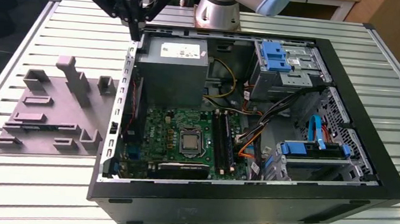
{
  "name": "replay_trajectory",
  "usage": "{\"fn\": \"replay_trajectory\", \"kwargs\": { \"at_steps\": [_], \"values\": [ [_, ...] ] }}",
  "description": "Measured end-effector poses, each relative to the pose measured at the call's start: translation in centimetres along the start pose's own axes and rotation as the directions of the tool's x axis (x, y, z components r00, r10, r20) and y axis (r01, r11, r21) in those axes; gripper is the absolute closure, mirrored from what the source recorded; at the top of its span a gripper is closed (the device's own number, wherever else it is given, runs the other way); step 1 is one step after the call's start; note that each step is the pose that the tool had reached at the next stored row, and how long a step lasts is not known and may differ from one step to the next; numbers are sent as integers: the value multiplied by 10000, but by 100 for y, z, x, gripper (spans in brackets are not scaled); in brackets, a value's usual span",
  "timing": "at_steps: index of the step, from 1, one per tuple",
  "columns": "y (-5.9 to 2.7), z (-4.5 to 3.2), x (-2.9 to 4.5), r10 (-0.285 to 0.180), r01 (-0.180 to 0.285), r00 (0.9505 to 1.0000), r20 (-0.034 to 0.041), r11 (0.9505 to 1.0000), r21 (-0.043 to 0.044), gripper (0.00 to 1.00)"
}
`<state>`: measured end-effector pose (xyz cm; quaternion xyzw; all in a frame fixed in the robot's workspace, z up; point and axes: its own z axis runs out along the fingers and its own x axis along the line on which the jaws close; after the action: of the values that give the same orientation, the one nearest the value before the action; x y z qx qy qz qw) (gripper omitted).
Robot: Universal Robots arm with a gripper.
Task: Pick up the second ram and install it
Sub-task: 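Reach for the second ram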
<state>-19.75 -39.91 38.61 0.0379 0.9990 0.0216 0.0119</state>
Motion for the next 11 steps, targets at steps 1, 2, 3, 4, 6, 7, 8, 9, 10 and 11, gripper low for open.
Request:
{"fn": "replay_trajectory", "kwargs": {
  "at_steps": [1, 2, 3, 4, 6, 7, 8, 9, 10, 11],
  "values": [
    [0, 1, 4, 0, 0, 10000, 0, 10000, 0, 89],
    [-1, 1, 10, -1, 1, 10000, 1, 10000, -1, 89],
    [-2, 1, 16, -1, 1, 10000, 0, 10000, -1, 89],
    [-2, 1, 22, 0, 0, 10000, 0, 10000, 0, 89],
    [-3, 2, 34, 0, 0, 10000, 0, 10000, -1, 89],
    [-3, 2, 39, 0, 0, 10000, 1, 10000, -1, 89],
    [-3, 2, 44, 0, 0, 10000, 1, 10000, -1, 89],
    [-4, 2, 50, 0, 0, 10000, 1, 10000, -1, 89],
    [-5, 2, 56, 0, 0, 10000, 0, 10000, 0, 89],
    [-5, 2, 63, 0, 0, 10000, 0, 10000, 0, 89]
  ]
}}
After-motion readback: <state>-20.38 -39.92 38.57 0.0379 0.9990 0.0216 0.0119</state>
